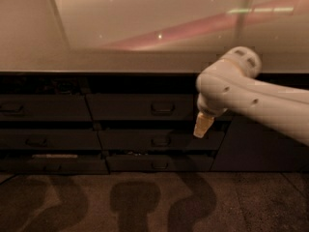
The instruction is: Open top drawer
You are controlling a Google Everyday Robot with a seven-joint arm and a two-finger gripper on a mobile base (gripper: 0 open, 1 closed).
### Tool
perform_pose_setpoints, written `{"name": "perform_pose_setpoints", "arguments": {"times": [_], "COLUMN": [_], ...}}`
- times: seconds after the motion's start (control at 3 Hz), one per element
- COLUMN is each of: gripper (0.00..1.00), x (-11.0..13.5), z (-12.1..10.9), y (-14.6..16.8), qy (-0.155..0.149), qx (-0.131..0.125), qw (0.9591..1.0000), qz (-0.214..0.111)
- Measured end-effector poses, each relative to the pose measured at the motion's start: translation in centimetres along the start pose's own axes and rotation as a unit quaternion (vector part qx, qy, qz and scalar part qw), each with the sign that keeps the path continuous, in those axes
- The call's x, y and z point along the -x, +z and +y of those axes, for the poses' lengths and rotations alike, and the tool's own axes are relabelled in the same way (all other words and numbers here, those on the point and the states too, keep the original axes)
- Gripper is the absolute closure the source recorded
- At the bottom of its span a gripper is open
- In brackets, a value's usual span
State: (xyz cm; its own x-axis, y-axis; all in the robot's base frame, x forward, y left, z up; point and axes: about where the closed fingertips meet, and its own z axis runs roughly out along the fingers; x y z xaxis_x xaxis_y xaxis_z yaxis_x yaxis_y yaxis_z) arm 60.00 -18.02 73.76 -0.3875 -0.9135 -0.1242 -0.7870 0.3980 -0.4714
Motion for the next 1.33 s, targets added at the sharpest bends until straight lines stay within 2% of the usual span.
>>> {"name": "perform_pose_setpoints", "arguments": {"times": [0.33,0.67,1.0,1.33], "gripper": [0.00,0.00,0.00,0.00], "x": [-1.3,-0.8,0.2,0.1], "z": [-1.4,-0.3,1.9,2.0], "y": [0.4,0.2,0.3,0.4], "qy": [0.039,0.034,-0.038,-0.057], "qx": [0.040,0.103,0.143,0.143], "qw": [0.9961,0.9868,0.9794,0.9784], "qz": [-0.068,-0.121,-0.138,-0.139]}}
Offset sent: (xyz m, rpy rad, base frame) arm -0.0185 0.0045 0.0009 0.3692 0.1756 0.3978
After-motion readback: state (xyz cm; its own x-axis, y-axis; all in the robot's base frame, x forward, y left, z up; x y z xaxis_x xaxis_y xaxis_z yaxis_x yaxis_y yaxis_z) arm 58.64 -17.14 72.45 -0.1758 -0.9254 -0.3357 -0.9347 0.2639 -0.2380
